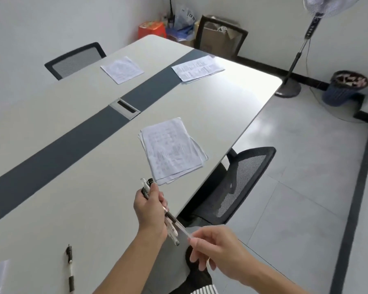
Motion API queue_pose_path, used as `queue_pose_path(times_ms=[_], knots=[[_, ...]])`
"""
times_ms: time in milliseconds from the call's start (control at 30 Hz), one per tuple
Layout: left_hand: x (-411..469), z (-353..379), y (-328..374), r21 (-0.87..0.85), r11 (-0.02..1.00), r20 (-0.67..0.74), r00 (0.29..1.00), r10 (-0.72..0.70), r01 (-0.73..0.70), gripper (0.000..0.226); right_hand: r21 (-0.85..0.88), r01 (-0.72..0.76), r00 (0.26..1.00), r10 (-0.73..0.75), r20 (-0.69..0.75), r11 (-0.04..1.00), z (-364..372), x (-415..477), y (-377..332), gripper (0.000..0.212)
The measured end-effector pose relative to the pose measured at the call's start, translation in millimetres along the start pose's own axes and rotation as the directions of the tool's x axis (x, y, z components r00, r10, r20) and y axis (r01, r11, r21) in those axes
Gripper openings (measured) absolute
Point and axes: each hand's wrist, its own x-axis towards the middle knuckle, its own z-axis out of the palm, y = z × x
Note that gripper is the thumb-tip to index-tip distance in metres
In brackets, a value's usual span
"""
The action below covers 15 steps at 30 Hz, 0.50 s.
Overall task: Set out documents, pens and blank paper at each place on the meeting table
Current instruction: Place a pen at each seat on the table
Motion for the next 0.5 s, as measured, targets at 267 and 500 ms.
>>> queue_pose_path(times_ms=[267, 500], knots=[[77, 41, 46, -0.019, 0.997, 0.047, 0.996, -0.08, 0.081, 0.019, -0.234, -0.017, 0.939, -0.065, -0.337, 0.972, -123, 74, -56, 0.017], [86, 54, 39, 0.051, 0.967, 0.104, 0.961, -0.255, 0.251, 0.016, -0.409, -0.155, 0.878, -0.065, -0.474, 0.899, -238, 197, -72, 0.014]])
